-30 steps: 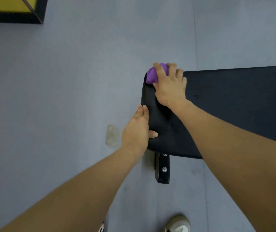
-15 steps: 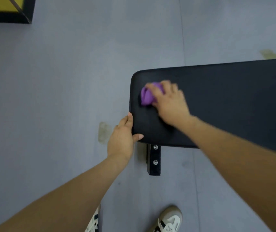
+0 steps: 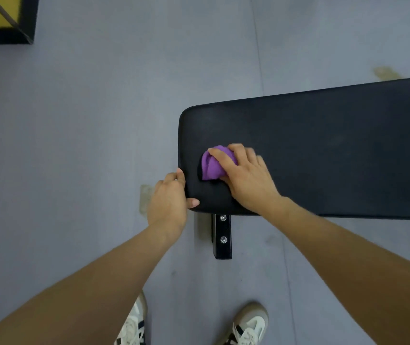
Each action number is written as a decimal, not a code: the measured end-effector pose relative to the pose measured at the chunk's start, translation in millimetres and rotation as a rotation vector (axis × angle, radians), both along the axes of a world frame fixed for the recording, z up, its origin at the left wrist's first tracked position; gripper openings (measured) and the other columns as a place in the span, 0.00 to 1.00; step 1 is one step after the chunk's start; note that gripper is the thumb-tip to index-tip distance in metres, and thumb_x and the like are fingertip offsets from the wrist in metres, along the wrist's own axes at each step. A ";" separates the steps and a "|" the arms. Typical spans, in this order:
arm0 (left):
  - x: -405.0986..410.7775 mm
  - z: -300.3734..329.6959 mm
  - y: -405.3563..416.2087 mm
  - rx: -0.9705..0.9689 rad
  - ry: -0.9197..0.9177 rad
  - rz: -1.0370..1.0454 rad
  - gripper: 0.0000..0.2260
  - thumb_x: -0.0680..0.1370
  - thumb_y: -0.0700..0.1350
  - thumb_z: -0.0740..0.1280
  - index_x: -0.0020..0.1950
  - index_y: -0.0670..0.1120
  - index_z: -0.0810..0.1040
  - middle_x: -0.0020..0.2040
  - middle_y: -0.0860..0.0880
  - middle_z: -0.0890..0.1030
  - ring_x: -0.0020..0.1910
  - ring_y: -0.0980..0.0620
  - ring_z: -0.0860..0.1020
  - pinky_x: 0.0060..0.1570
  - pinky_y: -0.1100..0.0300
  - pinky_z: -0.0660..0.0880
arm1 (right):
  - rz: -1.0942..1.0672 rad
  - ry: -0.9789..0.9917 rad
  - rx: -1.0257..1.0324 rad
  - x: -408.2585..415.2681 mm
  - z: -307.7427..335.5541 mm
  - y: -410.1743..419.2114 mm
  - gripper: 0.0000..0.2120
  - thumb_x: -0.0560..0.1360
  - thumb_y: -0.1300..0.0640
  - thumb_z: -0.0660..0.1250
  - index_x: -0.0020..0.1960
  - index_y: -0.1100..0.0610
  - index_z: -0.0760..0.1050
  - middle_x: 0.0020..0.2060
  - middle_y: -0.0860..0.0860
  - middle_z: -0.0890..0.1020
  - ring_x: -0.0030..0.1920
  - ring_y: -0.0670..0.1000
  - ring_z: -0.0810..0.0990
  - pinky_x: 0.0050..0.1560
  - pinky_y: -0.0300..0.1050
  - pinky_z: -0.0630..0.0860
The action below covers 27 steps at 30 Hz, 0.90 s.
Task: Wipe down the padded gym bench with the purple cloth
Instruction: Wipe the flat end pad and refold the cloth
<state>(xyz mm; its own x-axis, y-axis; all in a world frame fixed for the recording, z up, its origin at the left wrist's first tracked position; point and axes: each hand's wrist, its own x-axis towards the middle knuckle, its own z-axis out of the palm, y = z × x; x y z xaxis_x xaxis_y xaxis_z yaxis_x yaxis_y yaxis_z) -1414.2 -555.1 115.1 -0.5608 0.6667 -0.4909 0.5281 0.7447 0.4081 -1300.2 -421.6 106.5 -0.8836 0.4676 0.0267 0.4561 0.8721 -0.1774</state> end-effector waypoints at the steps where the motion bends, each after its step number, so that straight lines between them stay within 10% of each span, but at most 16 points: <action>1: -0.4 0.3 0.4 -0.006 0.006 -0.003 0.25 0.74 0.45 0.70 0.69 0.42 0.66 0.60 0.46 0.73 0.56 0.46 0.72 0.48 0.56 0.72 | -0.048 -0.007 0.017 4.4 3.0 16.6 0.24 0.75 0.53 0.65 0.70 0.52 0.65 0.61 0.60 0.71 0.56 0.63 0.72 0.52 0.55 0.70; 7: -0.9 -3.4 -0.4 -0.029 0.045 -0.033 0.23 0.76 0.46 0.69 0.67 0.42 0.66 0.58 0.47 0.73 0.55 0.46 0.72 0.43 0.58 0.68 | -0.734 0.009 0.058 4.2 4.4 53.7 0.26 0.76 0.53 0.63 0.73 0.50 0.60 0.66 0.61 0.65 0.60 0.62 0.67 0.54 0.54 0.66; 15: -0.8 -0.9 2.5 -0.041 0.059 -0.028 0.23 0.77 0.45 0.66 0.70 0.42 0.65 0.61 0.44 0.72 0.58 0.44 0.71 0.51 0.53 0.72 | -0.101 0.065 0.002 7.3 -9.6 -58.8 0.31 0.65 0.55 0.74 0.66 0.51 0.68 0.55 0.58 0.76 0.47 0.59 0.76 0.42 0.48 0.74; 23: -2.6 -8.3 -2.1 0.000 0.023 -0.011 0.29 0.75 0.45 0.70 0.73 0.43 0.63 0.63 0.48 0.71 0.60 0.46 0.70 0.49 0.59 0.69 | -0.842 0.055 0.062 47.2 3.9 19.4 0.26 0.76 0.56 0.64 0.72 0.54 0.62 0.65 0.63 0.66 0.58 0.64 0.68 0.53 0.56 0.67; 27: -2.2 -8.9 -1.8 0.004 0.031 0.004 0.24 0.76 0.44 0.69 0.69 0.42 0.66 0.60 0.47 0.73 0.55 0.47 0.71 0.45 0.57 0.69 | -0.602 0.118 0.057 2.3 -12.1 -68.8 0.30 0.65 0.60 0.73 0.66 0.54 0.69 0.57 0.61 0.74 0.49 0.61 0.72 0.42 0.50 0.71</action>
